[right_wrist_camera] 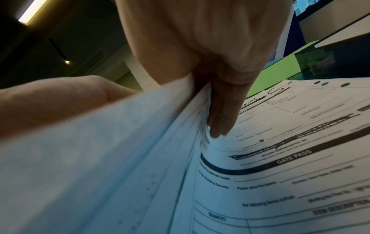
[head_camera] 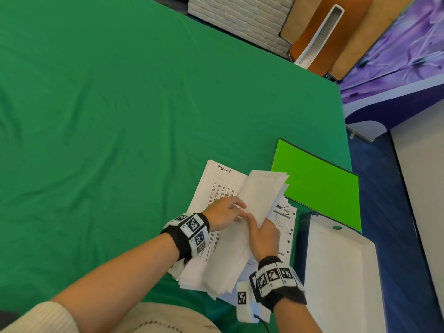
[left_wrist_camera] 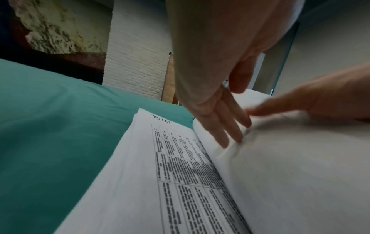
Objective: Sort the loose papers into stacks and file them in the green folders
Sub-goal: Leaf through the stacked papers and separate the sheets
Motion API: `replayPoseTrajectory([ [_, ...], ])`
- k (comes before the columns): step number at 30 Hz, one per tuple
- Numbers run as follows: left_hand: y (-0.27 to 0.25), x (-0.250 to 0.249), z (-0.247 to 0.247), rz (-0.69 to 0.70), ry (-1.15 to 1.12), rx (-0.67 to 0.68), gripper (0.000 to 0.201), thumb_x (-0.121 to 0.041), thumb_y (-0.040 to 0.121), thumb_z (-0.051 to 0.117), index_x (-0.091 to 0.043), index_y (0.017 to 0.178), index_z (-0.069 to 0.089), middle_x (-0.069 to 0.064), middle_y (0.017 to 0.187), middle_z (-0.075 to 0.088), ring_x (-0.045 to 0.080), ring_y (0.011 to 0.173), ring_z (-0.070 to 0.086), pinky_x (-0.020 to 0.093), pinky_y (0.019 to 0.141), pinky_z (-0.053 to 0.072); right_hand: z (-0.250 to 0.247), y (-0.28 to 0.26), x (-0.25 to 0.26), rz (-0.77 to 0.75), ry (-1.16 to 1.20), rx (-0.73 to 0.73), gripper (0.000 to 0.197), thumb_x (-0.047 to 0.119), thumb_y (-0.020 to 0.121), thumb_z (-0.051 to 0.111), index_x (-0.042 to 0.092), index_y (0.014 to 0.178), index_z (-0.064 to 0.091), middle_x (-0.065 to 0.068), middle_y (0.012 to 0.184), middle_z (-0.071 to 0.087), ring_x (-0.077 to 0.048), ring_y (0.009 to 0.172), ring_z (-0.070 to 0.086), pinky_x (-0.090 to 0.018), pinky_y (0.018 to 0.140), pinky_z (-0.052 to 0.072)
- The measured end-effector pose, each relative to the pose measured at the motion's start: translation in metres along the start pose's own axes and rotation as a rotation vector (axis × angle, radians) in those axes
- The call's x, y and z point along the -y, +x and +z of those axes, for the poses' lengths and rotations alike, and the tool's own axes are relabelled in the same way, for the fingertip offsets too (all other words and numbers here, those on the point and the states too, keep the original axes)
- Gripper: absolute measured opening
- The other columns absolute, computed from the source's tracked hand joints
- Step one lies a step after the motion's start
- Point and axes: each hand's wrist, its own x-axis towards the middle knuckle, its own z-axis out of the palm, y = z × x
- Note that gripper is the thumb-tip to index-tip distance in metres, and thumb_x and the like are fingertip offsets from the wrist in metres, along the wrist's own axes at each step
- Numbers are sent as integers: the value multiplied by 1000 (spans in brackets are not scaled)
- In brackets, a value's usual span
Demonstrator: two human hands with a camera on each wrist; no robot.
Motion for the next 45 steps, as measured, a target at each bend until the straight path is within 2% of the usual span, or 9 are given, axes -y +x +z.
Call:
replayPoseTrajectory([
  [5,-9,17,-25,-261,734,-477,42,-40,91,62,-10,117,49,6,115,55,22,102,56,34,85,49,-1,5,-5,48,-44,-27,39,28,100,47,1,127,55,-17,128,60,-34,116,54,-36,101,40],
  [8,-11,34,-32,-329,844,-445,55,-51,84,67,-9,114,48,6,111,52,22,101,54,34,84,48,-2,5,-6,64,-31,-23,36,27,100,46,1,122,58,-17,123,62,-34,112,56,-35,98,41],
  [11,-13,41,-34,-238,823,-429,35,-43,92,61,-9,99,55,2,91,53,19,79,53,30,67,45,-2,5,-5,61,-22,-17,35,27,101,46,0,120,59,-18,121,62,-33,109,56,-35,97,41],
  [14,-13,37,-33,-178,893,-407,29,-37,97,53,-9,96,60,2,83,53,19,72,53,29,64,48,-2,5,-5,61,-18,-24,35,26,101,46,0,119,59,-18,121,62,-34,110,56,-35,97,41],
  [20,-17,7,-29,-131,1349,-283,17,-25,102,48,-20,88,56,-5,63,44,11,49,42,24,45,35,-3,5,-7,89,-21,-24,36,28,100,46,1,120,58,-18,122,62,-34,111,56,-36,98,41],
  [25,-17,-17,-14,-7,1337,-278,22,-19,100,48,-18,81,57,-3,65,49,16,60,53,26,54,40,-1,5,-7,101,-29,-26,40,31,100,46,1,124,57,-18,126,60,-35,115,54,-39,102,41],
  [30,-15,-23,-1,69,1192,-287,22,0,94,45,-8,110,57,10,109,62,27,94,65,31,67,41,-2,5,-7,109,-44,-31,43,33,100,45,0,127,55,-18,128,58,-34,117,53,-40,104,40],
  [37,-10,-9,-7,46,852,-427,28,-32,100,50,-13,118,43,7,103,59,29,85,62,36,68,48,-5,3,-8,108,-25,-23,38,31,101,45,1,121,58,-18,125,60,-34,115,54,-39,102,40],
  [45,-9,6,-17,39,855,-507,26,-8,96,52,-13,119,42,3,86,63,23,68,60,35,60,52,-1,3,-5,93,-15,-13,36,30,101,45,1,117,59,-17,120,62,-32,110,55,-36,99,41],
])
